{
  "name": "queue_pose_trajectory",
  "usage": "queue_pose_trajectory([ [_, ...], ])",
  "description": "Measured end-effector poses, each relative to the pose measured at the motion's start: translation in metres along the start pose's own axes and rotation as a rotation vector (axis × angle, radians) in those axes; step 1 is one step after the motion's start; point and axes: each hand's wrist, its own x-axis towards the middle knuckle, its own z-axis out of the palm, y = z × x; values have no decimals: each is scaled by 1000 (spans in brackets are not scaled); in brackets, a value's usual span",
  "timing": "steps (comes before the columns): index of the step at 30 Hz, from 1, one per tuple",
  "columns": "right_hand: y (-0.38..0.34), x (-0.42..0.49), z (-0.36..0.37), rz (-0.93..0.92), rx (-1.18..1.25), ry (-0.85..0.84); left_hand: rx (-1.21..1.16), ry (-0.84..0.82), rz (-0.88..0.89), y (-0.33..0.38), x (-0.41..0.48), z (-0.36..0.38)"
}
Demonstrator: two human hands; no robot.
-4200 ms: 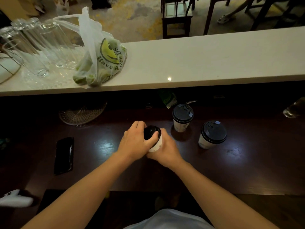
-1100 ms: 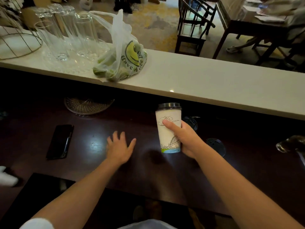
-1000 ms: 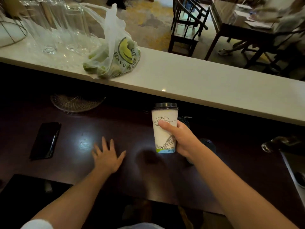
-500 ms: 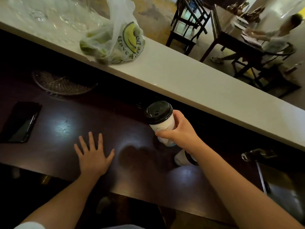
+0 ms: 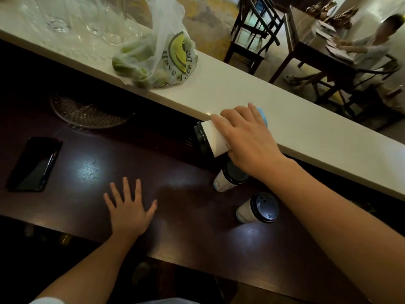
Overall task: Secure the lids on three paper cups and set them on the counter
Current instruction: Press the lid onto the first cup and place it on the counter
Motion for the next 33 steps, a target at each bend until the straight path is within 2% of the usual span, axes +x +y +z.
queue_pose_trajectory([
  [10,-37,19,12,-178,-458,-190,17,3,13,-2,2,3],
  [15,-46,19,28,-199,-496,-276,13,17,26,-4,2,2],
  [20,-33,18,15,-168,-457,-232,-6,14,32,-3,2,0],
  [25,1,9,-20,-19,-198,-160,8,-1,23,-2,2,0],
  [30,36,-13,-41,285,650,-109,0,-13,25,-2,2,-1],
  [33,41,-30,-28,398,971,-21,1,-21,21,-1,3,-2],
])
